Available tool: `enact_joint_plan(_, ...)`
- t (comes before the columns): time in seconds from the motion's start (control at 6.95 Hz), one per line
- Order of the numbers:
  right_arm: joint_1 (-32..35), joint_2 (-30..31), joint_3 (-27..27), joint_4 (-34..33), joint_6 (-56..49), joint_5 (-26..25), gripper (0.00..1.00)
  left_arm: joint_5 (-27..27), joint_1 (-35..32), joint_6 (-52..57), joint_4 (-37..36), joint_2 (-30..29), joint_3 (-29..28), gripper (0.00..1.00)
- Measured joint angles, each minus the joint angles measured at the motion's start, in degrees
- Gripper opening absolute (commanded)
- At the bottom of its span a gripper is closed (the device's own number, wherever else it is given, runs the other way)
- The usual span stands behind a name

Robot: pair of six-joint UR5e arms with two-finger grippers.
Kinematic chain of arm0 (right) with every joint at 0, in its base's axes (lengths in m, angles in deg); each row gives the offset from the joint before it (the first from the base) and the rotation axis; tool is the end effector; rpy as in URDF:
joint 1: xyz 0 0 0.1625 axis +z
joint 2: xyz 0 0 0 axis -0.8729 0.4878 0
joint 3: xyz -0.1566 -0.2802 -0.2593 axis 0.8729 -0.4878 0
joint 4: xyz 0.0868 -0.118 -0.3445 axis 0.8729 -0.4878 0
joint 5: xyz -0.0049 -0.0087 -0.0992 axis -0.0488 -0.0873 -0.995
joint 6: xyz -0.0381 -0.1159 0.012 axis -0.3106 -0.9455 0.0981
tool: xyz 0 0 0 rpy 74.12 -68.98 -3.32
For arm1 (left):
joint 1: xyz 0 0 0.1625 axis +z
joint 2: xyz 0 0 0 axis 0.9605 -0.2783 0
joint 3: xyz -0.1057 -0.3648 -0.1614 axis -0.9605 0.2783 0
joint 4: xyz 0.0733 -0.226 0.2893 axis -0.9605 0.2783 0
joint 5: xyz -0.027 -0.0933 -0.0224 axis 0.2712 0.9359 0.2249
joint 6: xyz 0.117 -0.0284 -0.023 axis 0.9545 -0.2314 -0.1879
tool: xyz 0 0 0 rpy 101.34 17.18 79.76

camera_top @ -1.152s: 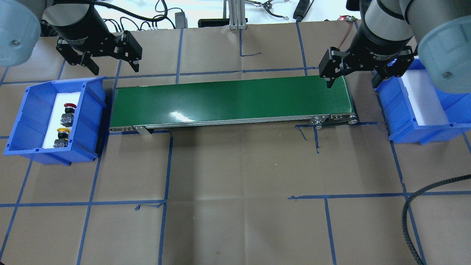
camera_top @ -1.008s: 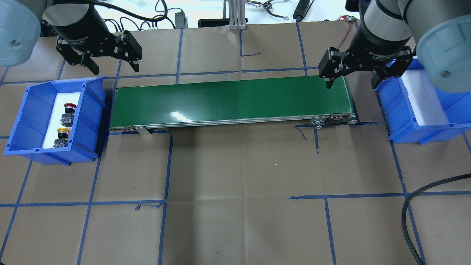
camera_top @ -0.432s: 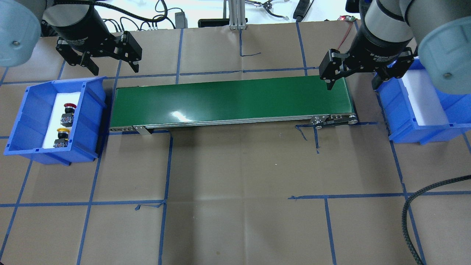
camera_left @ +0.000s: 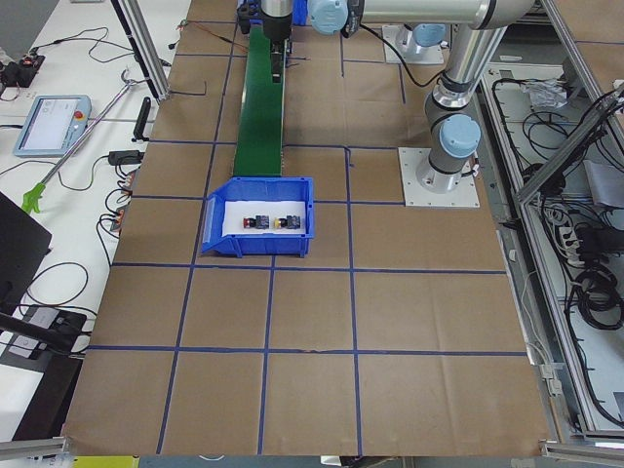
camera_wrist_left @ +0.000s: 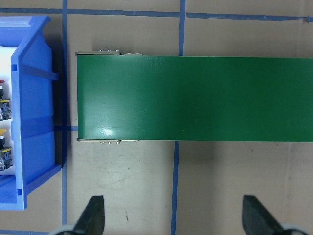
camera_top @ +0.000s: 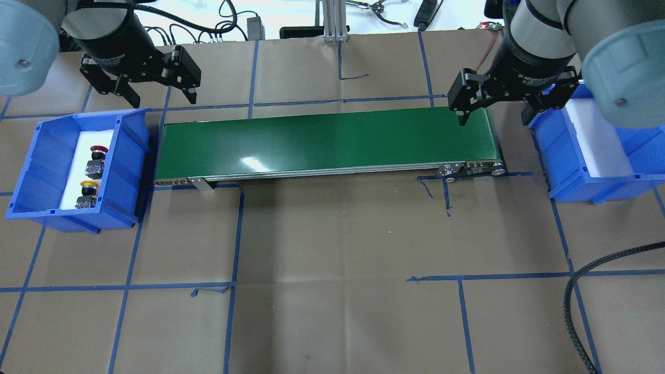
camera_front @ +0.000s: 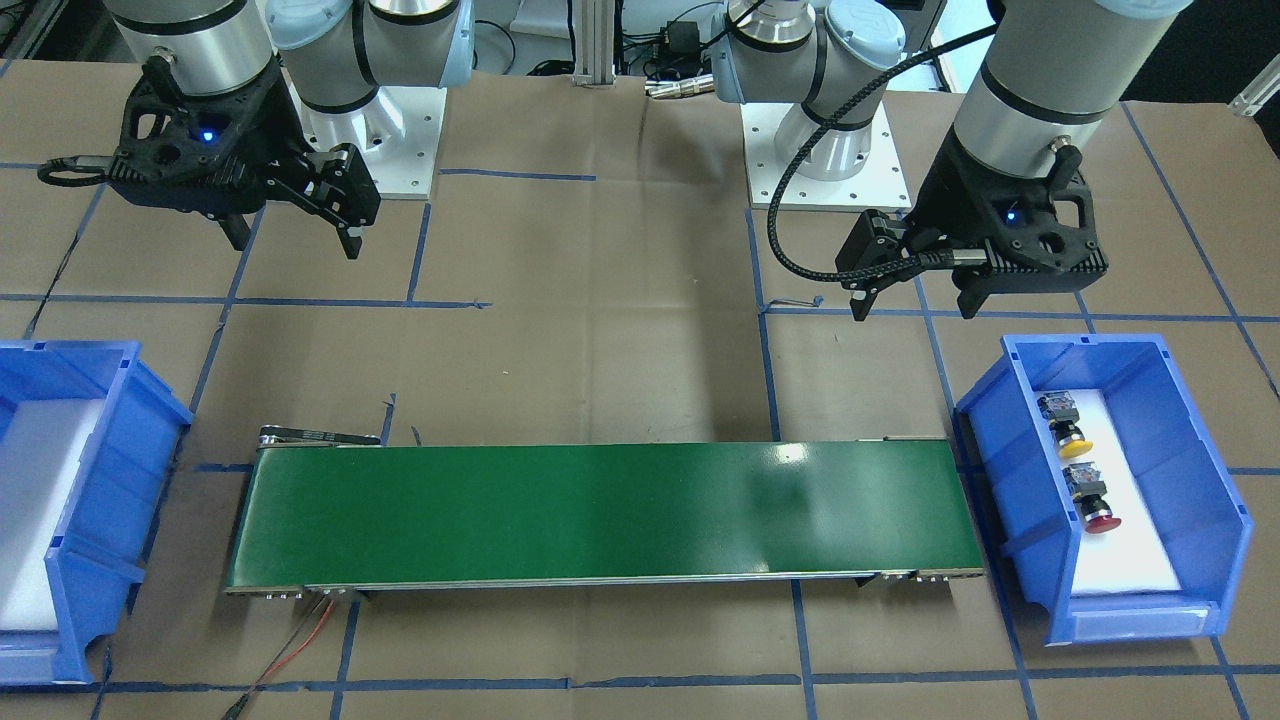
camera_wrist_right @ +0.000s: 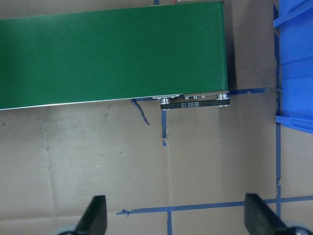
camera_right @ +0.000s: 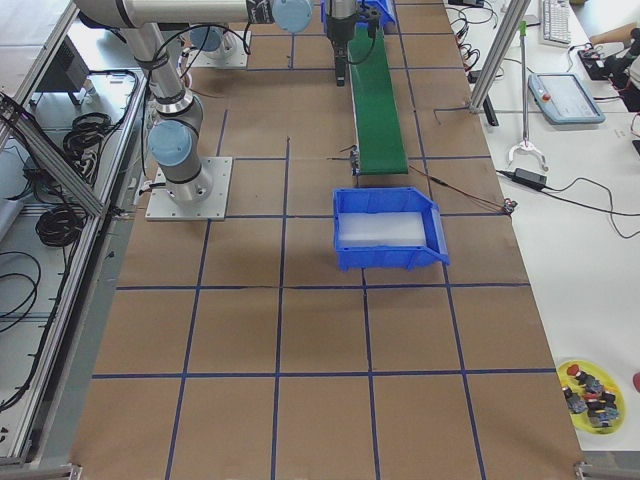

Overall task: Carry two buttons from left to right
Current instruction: 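Move the left gripper over the blue bin holding the buttons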

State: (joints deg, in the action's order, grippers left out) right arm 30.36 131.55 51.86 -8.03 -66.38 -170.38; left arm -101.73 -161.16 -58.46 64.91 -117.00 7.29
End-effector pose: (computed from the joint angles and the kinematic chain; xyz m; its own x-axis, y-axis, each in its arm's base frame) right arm 0.1393 -0.4352 0.4564 -0.9981 0.0583 0.0186 0.0570 0.9964 -0.0619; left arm -0.1091 -0.4917 0.4580 -0.9994 -0.0336 -0.0116 -0.0327 0.9973 -0.0660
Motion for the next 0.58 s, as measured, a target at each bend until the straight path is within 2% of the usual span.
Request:
enact_joint_plan(0.29,-0.02,0.11,-0.05,0.26,-0.03,-0.05,1.00,-0.05,1.46,3.76,-0.56,0.16,0.99,1.00)
enact_joint_plan(0.58,-0.02,0.44,0.06,0.38,-0.03,-0.10,1.00,0.14,9.71,12.56,-1.23,-0.14,1.48,1.00)
